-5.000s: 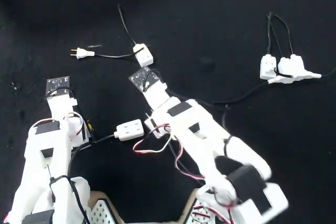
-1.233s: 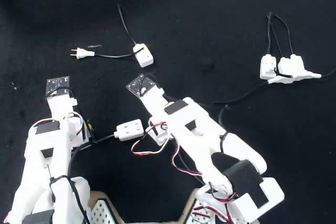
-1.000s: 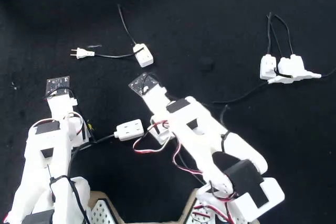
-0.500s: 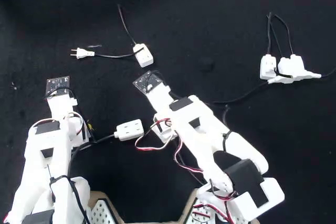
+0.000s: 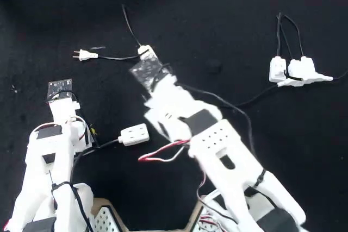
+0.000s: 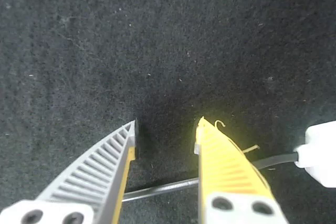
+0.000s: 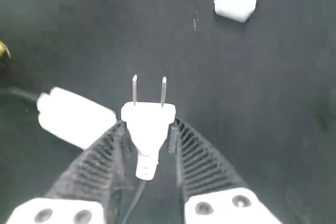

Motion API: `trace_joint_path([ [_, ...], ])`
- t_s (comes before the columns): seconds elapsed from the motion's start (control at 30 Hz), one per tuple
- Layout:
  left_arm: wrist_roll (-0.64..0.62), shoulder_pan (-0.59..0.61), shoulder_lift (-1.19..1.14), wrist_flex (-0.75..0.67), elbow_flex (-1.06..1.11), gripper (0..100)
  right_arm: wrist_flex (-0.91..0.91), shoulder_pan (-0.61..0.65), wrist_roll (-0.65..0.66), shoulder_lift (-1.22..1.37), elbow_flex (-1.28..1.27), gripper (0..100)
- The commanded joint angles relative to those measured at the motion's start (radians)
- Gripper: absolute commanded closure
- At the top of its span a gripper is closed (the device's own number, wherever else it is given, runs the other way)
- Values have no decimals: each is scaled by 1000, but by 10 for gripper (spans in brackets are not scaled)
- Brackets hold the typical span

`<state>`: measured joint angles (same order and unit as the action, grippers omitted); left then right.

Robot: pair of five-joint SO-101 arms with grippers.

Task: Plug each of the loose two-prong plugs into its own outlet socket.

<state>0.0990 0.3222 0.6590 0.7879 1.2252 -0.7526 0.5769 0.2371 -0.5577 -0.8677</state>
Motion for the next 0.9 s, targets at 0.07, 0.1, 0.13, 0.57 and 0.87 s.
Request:
trace_joint_path([
  [0.07, -5, 12, 35, 12, -33, 809, 137, 157, -21, 119, 19, 988],
  [0.1, -5, 12, 37, 40, -50, 809, 149, 175, -48, 133, 19, 988],
  [0.13, -6, 12, 37, 69, -70, 809, 155, 189, -68, 139, 19, 988],
  [0.57, -63, 94, 454, 112, 36, 809, 324, 284, -127, 240, -5, 988],
  [0.87, -63, -47, 988, 249, 174, 809, 433, 316, -133, 237, -96, 988],
])
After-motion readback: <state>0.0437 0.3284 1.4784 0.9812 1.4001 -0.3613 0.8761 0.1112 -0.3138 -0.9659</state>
